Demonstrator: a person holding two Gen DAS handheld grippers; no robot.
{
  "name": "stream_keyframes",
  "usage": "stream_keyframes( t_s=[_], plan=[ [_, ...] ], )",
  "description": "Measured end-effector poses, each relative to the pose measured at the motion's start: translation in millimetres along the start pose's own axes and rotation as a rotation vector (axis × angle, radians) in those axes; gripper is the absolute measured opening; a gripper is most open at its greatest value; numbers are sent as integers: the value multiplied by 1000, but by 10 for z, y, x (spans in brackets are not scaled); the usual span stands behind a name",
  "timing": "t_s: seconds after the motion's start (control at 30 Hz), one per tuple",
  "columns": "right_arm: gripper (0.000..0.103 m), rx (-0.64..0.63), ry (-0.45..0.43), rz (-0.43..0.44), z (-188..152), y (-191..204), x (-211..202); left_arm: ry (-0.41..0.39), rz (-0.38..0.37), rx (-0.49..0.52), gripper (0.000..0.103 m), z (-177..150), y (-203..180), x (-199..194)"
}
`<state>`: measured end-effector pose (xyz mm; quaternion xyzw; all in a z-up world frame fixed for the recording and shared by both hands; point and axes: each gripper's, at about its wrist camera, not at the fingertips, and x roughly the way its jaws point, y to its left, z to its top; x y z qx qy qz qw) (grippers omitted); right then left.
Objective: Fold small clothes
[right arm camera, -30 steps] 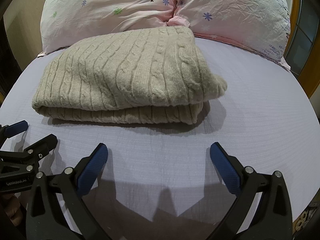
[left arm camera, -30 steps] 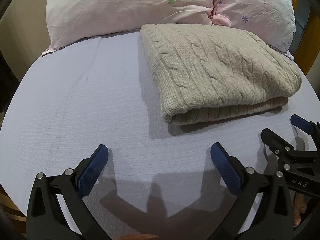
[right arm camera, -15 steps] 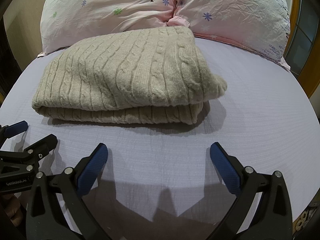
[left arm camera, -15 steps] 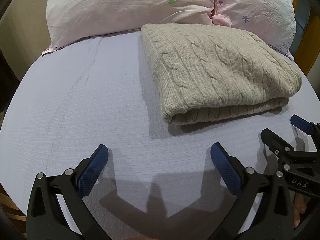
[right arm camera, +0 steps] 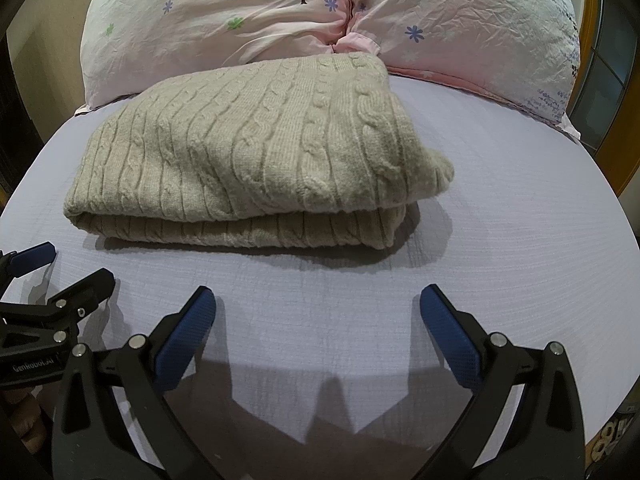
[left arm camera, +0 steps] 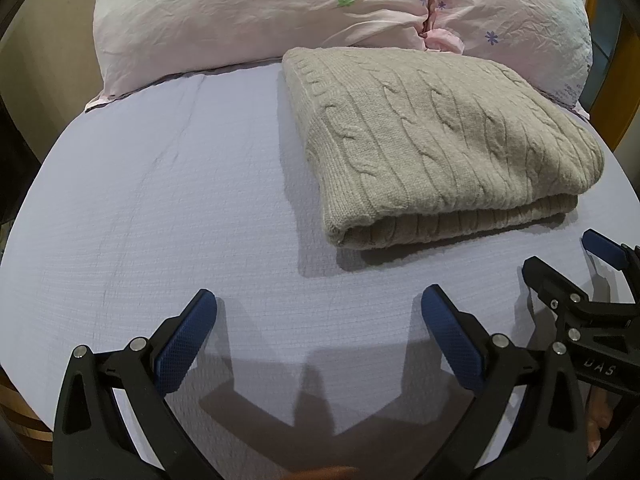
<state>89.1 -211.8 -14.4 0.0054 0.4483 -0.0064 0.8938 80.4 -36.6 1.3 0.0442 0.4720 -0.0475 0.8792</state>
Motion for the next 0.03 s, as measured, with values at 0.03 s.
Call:
stream_keyframes(
  t_s=[0.03],
  plan=[
    [101, 0, 0, 0, 0, 0, 0, -1, 0, 0, 102, -4, 2, -1]
  ],
)
